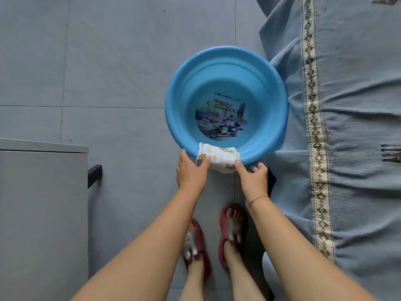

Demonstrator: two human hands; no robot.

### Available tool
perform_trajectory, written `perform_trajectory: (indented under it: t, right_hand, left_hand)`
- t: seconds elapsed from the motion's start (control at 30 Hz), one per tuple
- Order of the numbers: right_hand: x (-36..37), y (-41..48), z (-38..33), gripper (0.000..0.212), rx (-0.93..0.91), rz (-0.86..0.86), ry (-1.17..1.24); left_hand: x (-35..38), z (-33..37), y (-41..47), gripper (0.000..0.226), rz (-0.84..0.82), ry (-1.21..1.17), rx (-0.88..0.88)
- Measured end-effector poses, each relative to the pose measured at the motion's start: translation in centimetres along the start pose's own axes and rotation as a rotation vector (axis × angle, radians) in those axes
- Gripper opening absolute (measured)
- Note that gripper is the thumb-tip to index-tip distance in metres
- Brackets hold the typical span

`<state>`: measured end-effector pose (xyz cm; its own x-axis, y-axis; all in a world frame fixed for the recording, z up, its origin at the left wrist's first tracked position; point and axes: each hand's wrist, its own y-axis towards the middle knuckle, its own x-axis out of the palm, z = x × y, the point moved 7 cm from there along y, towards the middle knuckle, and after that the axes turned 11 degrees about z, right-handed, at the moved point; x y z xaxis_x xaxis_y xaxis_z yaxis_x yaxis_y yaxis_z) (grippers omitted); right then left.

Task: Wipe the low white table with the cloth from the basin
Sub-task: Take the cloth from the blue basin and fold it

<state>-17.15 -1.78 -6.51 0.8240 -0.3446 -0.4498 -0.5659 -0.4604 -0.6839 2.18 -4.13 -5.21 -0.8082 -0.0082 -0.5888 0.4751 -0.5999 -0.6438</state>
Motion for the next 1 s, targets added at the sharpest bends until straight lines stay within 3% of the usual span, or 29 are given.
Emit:
perform_trajectory:
  t: [0.17, 0.27, 0.5, 0.63, 0.83, 1.0]
  right_hand:
    - [2.4, 1.6, 1.0, 0.055, 0.130, -0.066, 0.130]
    - [3.1, 1.7, 1.6, 0.036, 0.143, -0.100, 0.101]
    - [2.5, 0.6, 2.7, 0.019, 0.189, -0.113, 0.180]
    - [1.6, -0.8, 0.7, 0.005, 0.123, -0.148, 0.182]
    - [0.2, -4.6, -5.5, 0.009, -0.019, -0.241, 0.158]
    - [-0.9, -10.1, -13.0, 0.018, -0.115, -0.350, 0.195]
  left_hand:
    - [2.2, -0.8, 2.0, 0.056, 0.004, -0.270, -0.191]
    - [2.8, -1.2, 2.3, 0.050, 0.007, -0.281, -0.222]
    - [2.0, -1.7, 1.9, 0.034, -0.035, -0.179, -0.193]
    - [0.7, -0.5, 0.2, 0.029, -0.063, -0.177, -0.193]
    - [-3.9, 4.7, -3.3, 0.012, -0.094, -0.271, -0.048]
    - [-10.3, 9.5, -7.2, 0.017, -0.086, -0.361, 0.072]
